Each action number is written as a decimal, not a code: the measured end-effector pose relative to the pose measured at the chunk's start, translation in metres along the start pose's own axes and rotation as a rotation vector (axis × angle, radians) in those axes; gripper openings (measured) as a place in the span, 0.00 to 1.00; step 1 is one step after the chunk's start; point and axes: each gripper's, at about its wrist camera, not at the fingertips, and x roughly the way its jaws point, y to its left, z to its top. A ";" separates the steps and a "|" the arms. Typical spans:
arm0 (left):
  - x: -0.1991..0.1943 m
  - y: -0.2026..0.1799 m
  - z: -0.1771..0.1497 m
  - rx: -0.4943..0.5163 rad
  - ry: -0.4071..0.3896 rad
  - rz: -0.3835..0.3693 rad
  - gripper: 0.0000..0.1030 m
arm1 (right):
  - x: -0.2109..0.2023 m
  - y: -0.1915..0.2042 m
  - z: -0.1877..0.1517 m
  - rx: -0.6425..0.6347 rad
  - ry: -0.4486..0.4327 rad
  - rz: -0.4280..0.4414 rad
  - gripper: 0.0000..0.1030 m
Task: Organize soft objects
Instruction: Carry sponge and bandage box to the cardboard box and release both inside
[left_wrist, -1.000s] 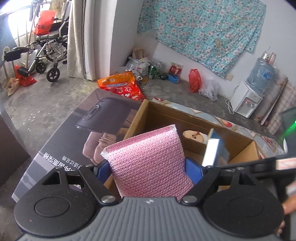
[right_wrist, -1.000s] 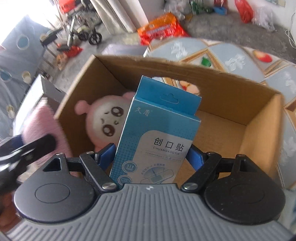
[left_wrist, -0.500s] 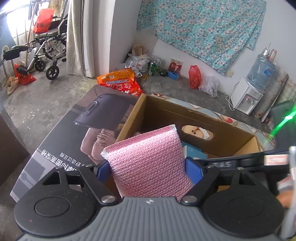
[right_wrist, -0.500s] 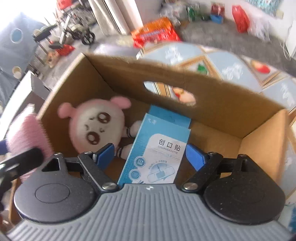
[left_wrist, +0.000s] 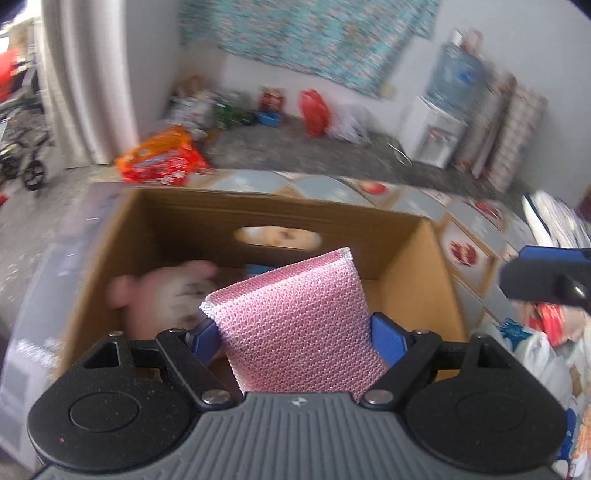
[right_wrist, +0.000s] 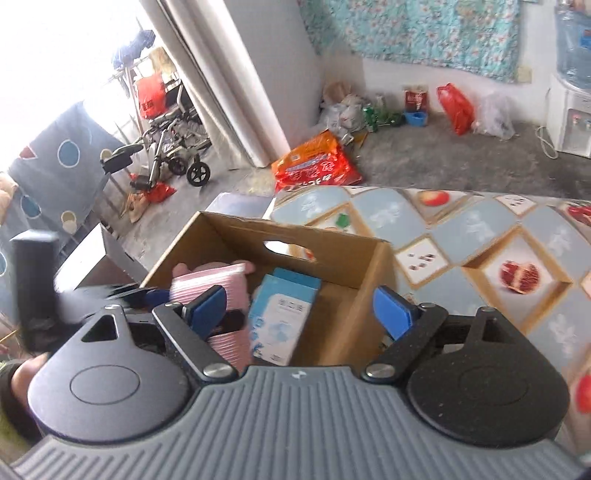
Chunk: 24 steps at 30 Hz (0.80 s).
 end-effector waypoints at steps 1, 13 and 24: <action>0.008 -0.008 0.002 0.013 0.010 -0.010 0.84 | -0.006 -0.005 -0.003 0.004 0.000 0.000 0.84; 0.052 -0.044 0.010 0.024 0.060 -0.044 0.87 | -0.023 -0.053 -0.028 0.064 -0.012 0.009 0.84; -0.013 -0.049 0.005 0.005 -0.035 -0.056 0.88 | -0.059 -0.056 -0.043 0.079 -0.068 0.018 0.84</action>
